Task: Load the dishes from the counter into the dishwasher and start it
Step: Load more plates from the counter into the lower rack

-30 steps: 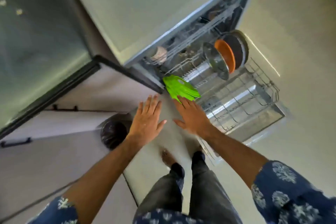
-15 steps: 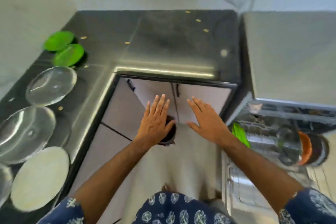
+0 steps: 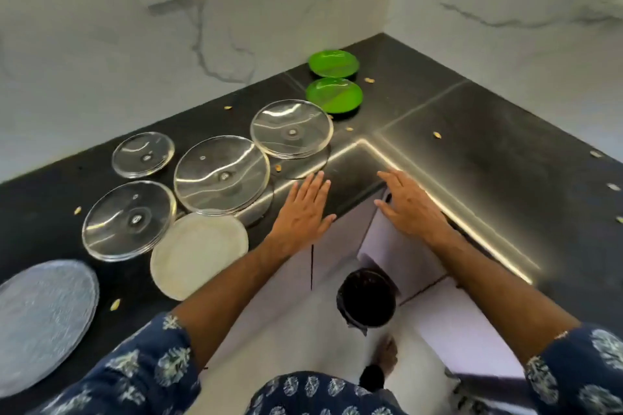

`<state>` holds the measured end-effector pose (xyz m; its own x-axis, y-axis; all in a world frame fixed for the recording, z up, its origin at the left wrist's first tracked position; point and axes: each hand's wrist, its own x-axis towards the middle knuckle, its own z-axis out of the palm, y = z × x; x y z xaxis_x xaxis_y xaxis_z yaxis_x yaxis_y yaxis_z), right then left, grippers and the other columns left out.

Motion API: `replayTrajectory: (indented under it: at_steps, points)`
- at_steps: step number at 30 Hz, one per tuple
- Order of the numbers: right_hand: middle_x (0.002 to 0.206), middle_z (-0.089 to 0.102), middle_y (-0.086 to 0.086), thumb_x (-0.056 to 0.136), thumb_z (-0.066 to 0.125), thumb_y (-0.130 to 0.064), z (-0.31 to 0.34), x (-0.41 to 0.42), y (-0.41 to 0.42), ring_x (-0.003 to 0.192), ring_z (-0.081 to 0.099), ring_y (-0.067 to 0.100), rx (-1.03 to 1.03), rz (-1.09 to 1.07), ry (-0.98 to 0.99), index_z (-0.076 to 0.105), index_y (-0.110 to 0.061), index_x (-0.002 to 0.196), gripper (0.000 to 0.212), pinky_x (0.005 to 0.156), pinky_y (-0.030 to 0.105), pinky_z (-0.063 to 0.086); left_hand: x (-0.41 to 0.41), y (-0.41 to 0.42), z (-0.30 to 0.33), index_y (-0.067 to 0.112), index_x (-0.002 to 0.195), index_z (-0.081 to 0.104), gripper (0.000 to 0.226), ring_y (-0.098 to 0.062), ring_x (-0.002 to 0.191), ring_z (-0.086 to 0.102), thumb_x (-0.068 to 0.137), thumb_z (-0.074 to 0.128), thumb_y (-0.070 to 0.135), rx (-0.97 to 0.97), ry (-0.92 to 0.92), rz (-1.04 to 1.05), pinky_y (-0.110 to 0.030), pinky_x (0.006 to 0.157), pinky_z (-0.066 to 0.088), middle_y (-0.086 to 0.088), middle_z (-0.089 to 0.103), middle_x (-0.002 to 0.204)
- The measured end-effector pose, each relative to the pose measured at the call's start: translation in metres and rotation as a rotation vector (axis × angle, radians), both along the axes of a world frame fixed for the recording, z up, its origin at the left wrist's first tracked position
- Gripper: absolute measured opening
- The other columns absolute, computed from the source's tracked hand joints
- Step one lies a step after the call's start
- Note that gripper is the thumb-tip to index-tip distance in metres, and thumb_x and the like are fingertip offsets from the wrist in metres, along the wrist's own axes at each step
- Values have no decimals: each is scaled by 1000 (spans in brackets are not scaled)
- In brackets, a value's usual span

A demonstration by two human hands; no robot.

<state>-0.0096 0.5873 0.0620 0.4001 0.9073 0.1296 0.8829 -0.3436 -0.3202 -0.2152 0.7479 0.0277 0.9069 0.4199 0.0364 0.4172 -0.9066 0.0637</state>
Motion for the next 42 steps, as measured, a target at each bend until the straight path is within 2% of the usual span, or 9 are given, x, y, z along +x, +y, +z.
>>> replayTrajectory:
  at_steps: [2,11,19,22,26,33,38,41,42]
  points:
    - [149,43,17,90,68,-28,-6,24,34,139,40,31,12,59,14,44,-7,144,63,116,47,33,12,13,-10,9,158,13,75,-27,154,1,100,32,53,-7,39,32,-47,124,5,-12,5,167]
    - [143,44,24,88,68,-22,-46,136,162,134,40,40,-107,254,71,42,1,141,62,114,51,33,63,49,-34,9,157,20,71,-27,153,9,102,36,51,-121,176,134,-48,124,12,-13,14,166]
    - [152,34,25,90,67,-23,-69,182,227,141,32,39,-226,294,64,35,1,147,69,115,47,29,73,54,-63,16,158,19,67,-19,154,3,104,27,54,-108,67,181,-46,125,4,-6,14,166]
    - [146,40,23,88,65,-32,-77,194,245,126,44,47,-210,257,-82,31,-3,150,76,101,55,41,76,56,-69,18,158,18,66,-17,154,1,104,29,55,-125,16,175,-44,126,1,-4,13,167]
    - [131,44,29,89,65,-31,-74,194,262,110,47,50,-182,193,-105,35,2,146,72,97,54,39,74,58,-73,20,158,20,65,-15,154,2,104,30,54,-142,-20,174,-44,126,2,-2,13,167]
    - [127,43,26,94,59,-25,-66,189,268,108,52,51,-196,41,149,43,-6,132,45,91,52,44,71,57,-73,22,158,17,65,-14,154,-1,104,29,55,-181,-17,196,-43,126,2,1,10,167]
    - [117,59,21,92,62,-36,-62,185,262,104,59,37,-38,-282,431,61,-5,114,38,91,39,45,71,59,-75,23,159,14,65,-13,154,-2,104,27,55,-184,-8,194,-44,126,1,1,8,167]
    - [85,71,19,89,69,-24,-64,195,266,79,71,32,83,-497,757,70,6,96,31,86,45,56,71,58,-73,23,159,13,65,-13,154,-3,104,25,56,-182,-2,192,-44,126,1,1,7,167]
    - [84,71,20,88,69,-14,-67,202,268,70,71,28,114,-555,892,68,7,97,23,83,46,59,72,58,-72,23,159,14,65,-13,154,-3,104,25,56,-180,-5,191,-44,126,0,1,7,167]
